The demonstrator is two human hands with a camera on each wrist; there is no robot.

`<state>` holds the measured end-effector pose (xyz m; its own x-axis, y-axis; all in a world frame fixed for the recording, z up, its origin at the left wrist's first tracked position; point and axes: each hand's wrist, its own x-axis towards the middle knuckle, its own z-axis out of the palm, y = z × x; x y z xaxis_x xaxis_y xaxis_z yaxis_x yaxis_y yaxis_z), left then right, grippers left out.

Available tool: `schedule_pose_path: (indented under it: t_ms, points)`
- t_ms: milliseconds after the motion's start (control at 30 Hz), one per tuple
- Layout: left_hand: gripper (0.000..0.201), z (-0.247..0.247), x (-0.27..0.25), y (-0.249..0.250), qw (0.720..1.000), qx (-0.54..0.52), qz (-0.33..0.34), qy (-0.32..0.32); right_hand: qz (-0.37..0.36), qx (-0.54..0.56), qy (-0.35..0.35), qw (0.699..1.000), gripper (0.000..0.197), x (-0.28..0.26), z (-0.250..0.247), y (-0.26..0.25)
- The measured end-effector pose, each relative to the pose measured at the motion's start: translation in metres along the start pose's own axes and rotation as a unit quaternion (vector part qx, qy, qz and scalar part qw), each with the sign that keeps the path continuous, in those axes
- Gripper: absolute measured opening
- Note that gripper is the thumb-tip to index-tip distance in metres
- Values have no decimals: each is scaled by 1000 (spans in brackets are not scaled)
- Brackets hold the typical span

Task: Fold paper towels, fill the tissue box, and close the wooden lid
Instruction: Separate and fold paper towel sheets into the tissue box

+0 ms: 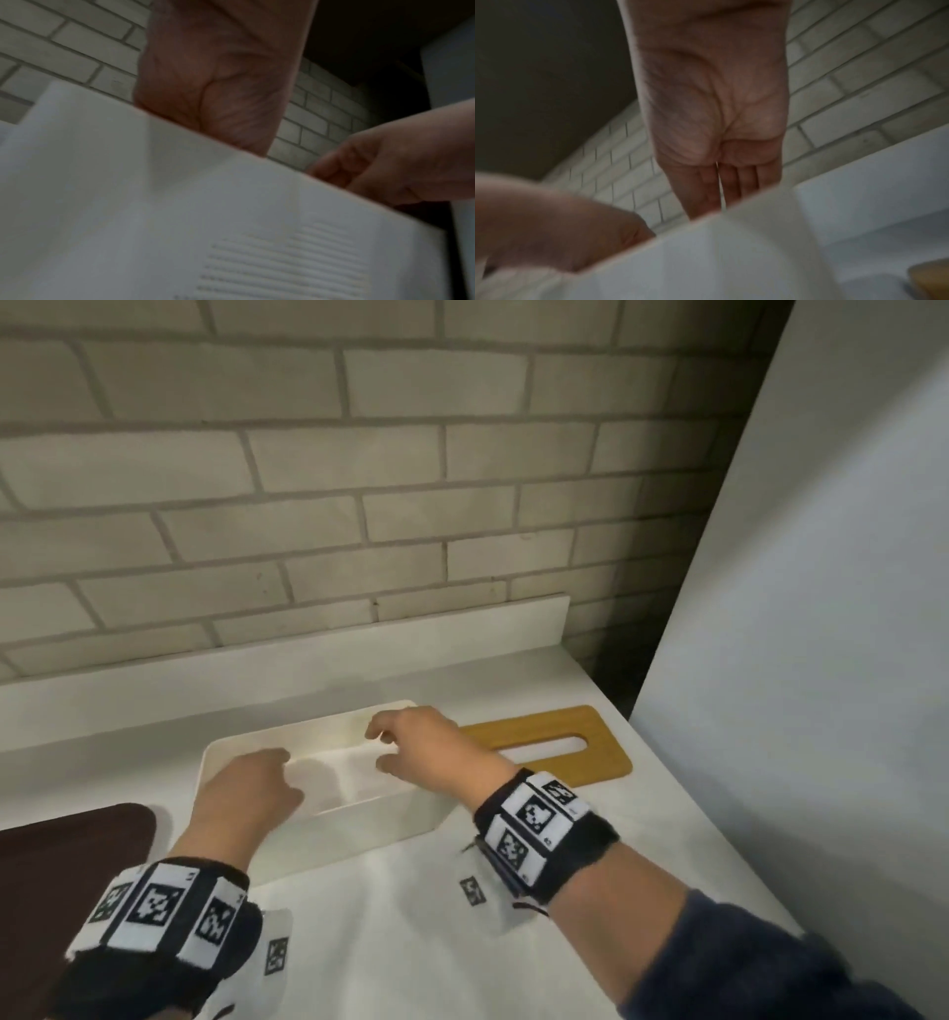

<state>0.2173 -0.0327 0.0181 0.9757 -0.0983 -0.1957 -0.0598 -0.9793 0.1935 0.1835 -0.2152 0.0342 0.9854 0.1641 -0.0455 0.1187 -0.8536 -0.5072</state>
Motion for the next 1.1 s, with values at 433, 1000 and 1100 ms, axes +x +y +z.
schedule_pose_path:
  t_ms: [433, 1000, 1100]
  points:
    - [28, 61, -150, 65, 950, -288, 83, 90, 163, 10, -109, 981, 54, -149, 0, 133]
    - [30, 72, -175, 107, 903, -422, 86, 5, 258, 14, -21, 966, 44, -163, -10, 92]
    - [78, 69, -181, 127, 848, -495, 126, -142, 242, 150, 50, 957, 34, -169, -32, 73]
